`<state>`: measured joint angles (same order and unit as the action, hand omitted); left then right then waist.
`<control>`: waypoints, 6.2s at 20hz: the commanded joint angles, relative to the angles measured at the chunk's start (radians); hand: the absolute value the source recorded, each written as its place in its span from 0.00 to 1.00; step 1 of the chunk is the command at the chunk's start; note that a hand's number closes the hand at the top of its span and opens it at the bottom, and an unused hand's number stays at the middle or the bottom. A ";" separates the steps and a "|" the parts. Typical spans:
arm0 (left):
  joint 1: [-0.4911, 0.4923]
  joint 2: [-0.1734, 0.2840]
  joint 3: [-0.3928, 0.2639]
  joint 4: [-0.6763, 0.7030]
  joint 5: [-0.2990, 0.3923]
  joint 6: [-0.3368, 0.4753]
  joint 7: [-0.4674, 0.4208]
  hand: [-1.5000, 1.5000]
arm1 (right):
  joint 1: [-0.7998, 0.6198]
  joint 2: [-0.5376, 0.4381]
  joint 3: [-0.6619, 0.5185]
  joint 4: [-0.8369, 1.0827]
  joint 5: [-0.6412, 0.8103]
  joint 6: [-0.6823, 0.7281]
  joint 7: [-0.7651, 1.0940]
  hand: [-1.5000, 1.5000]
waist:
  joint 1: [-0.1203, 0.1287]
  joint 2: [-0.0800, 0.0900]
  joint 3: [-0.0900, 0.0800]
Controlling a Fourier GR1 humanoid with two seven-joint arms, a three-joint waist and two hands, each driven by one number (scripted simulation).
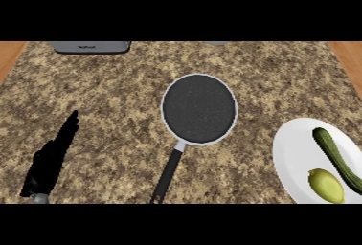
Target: Pick the lemon from the plate and place it in the pan
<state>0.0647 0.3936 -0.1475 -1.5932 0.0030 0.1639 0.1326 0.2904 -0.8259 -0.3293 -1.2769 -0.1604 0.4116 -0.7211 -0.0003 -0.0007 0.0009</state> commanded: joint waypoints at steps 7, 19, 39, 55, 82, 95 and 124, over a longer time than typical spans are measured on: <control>-0.001 -0.038 0.008 -0.029 -0.027 -0.016 0.037 0.50 | 0.023 -0.044 0.020 -0.257 0.099 0.046 0.204 0.00 | -0.003 0.000 -0.002; 0.032 -0.054 0.015 -0.036 -0.075 -0.035 0.010 0.50 | 0.090 -0.016 0.089 -0.557 0.297 0.068 0.493 0.00 | -0.003 -0.002 -0.002; 0.051 -0.135 0.048 -0.108 -0.140 -0.071 0.060 0.50 | -0.022 0.164 0.140 -0.620 0.576 0.242 0.719 0.00 | 0.001 -0.001 -0.001; -0.007 -0.159 0.170 0.044 -0.138 -0.159 -0.035 0.50 | -0.033 0.344 0.226 -0.480 0.878 0.163 0.590 0.00 | -0.001 0.000 -0.001; -0.021 -0.204 0.196 0.011 -0.220 -0.193 -0.011 0.50 | -0.151 0.485 0.145 -0.233 0.936 0.059 0.501 1.00 | -0.001 0.001 -0.001; -0.023 -0.210 0.191 -0.010 -0.223 -0.185 0.028 0.50 | -0.291 0.555 0.164 -0.657 1.259 -0.183 1.029 1.00 | -0.009 -0.004 -0.002; -0.045 -0.270 0.149 0.021 -0.259 -0.179 -0.014 0.50 | -1.150 0.826 0.368 0.493 1.125 -0.616 1.123 1.00 | 0.051 0.017 -0.001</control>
<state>0.0260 0.1558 0.0276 -1.5831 -0.2323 -0.0408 0.1283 -0.8185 -0.0032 0.0126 -0.9973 0.9831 -0.1033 0.4520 0.0407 0.0110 0.0000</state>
